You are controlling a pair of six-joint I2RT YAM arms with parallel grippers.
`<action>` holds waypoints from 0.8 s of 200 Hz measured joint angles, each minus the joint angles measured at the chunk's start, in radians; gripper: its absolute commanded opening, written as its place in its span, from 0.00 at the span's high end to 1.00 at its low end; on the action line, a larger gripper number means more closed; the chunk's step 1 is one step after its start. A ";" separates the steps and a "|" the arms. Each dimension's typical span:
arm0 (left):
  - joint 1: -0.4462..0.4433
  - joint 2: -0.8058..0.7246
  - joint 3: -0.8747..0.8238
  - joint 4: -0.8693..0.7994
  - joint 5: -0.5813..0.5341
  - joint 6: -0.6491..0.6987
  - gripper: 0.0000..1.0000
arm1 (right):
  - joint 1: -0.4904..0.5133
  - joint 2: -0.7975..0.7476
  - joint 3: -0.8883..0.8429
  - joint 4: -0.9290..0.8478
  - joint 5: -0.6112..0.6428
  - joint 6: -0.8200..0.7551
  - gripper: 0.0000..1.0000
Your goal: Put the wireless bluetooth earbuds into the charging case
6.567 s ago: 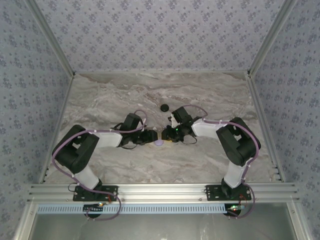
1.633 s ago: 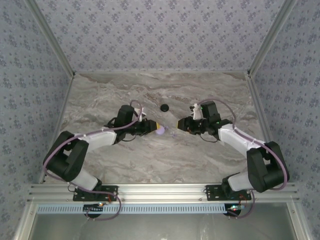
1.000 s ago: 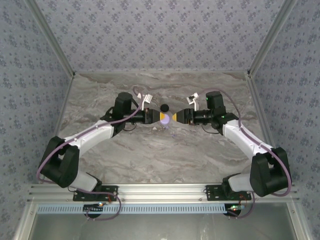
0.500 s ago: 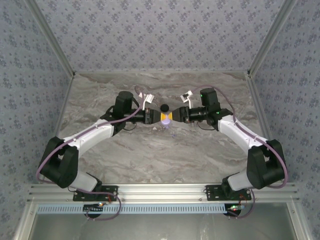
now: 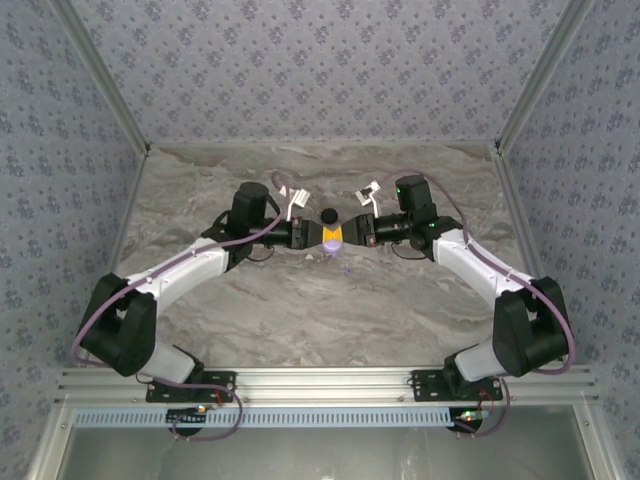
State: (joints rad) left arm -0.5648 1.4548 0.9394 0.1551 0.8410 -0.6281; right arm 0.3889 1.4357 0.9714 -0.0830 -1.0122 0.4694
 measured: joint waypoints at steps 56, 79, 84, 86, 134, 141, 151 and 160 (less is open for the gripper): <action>0.002 0.000 0.003 -0.010 -0.007 -0.003 0.68 | -0.001 0.003 0.000 0.002 0.001 -0.006 0.79; 0.000 0.000 0.004 0.014 -0.019 -0.027 0.56 | -0.003 0.000 0.000 0.010 0.011 0.006 0.79; -0.001 0.000 0.004 0.023 -0.022 -0.029 0.54 | -0.003 -0.001 0.000 0.012 0.014 0.011 0.79; -0.002 0.000 0.004 0.025 -0.023 -0.037 0.53 | -0.004 -0.002 0.000 0.012 0.015 0.012 0.79; -0.007 -0.076 -0.054 0.092 -0.107 -0.098 0.41 | -0.042 -0.058 -0.002 0.039 0.059 0.067 0.79; -0.007 -0.099 -0.071 0.100 -0.125 -0.107 0.40 | -0.047 -0.072 -0.003 0.046 0.067 0.077 0.79; -0.007 -0.135 -0.096 0.114 -0.153 -0.122 0.39 | -0.053 -0.091 -0.003 0.054 0.078 0.090 0.79; -0.008 -0.163 -0.120 0.134 -0.178 -0.135 0.38 | -0.057 -0.108 -0.003 0.060 0.089 0.101 0.79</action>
State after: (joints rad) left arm -0.5724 1.2919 0.8192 0.2886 0.6632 -0.7631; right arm 0.3317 1.3273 0.9688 -0.0235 -0.9230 0.5701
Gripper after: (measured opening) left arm 0.613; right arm 0.216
